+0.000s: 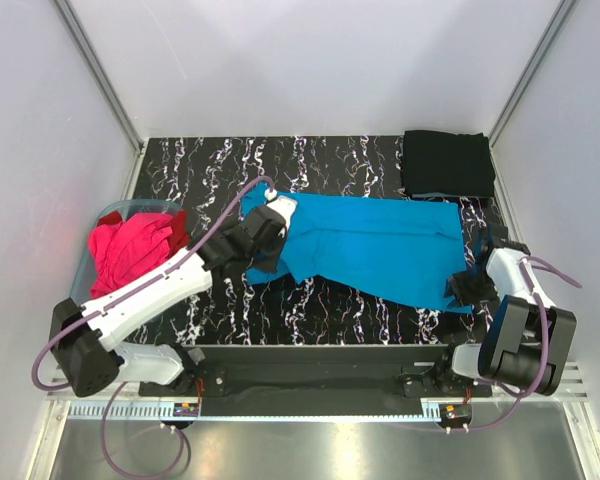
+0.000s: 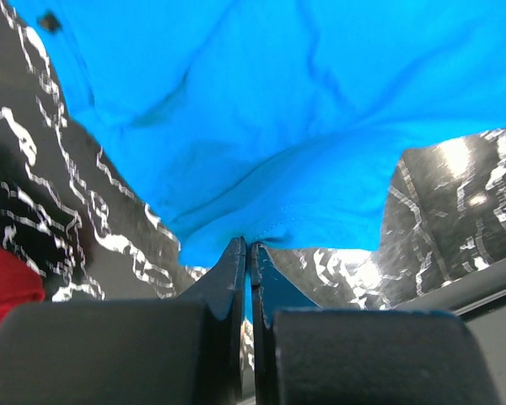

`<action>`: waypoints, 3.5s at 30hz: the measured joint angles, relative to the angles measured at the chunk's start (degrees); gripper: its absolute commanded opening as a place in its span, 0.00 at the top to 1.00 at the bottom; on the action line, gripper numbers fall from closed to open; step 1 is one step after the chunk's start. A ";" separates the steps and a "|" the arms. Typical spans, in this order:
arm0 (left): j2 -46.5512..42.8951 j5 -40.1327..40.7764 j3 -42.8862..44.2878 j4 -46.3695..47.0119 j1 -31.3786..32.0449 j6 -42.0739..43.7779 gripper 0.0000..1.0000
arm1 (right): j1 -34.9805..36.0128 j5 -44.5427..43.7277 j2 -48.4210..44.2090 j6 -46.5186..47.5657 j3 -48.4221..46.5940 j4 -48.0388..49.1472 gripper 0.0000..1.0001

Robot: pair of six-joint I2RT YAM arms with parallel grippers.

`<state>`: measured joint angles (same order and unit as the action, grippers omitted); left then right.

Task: Fold and stack the t-shirts
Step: Fold the tshirt

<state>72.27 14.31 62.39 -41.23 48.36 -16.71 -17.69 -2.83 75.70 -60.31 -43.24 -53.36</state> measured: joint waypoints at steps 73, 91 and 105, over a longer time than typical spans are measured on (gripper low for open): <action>33.11 -1.84 26.21 -13.22 -13.84 15.13 1.00 | 5.70 -6.95 22.73 16.04 -22.86 16.28 1.00; 46.86 -1.81 41.81 -15.21 -15.80 19.85 1.00 | 6.38 -8.24 28.46 16.15 -28.61 15.85 1.00; 48.98 -0.46 42.84 -16.31 -15.80 20.68 1.00 | 6.88 -8.83 30.45 15.43 -30.58 15.10 0.86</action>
<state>121.25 13.85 105.23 -57.54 32.56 3.97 -10.81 -11.66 106.15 -44.88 -73.82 -38.26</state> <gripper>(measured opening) 0.021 0.113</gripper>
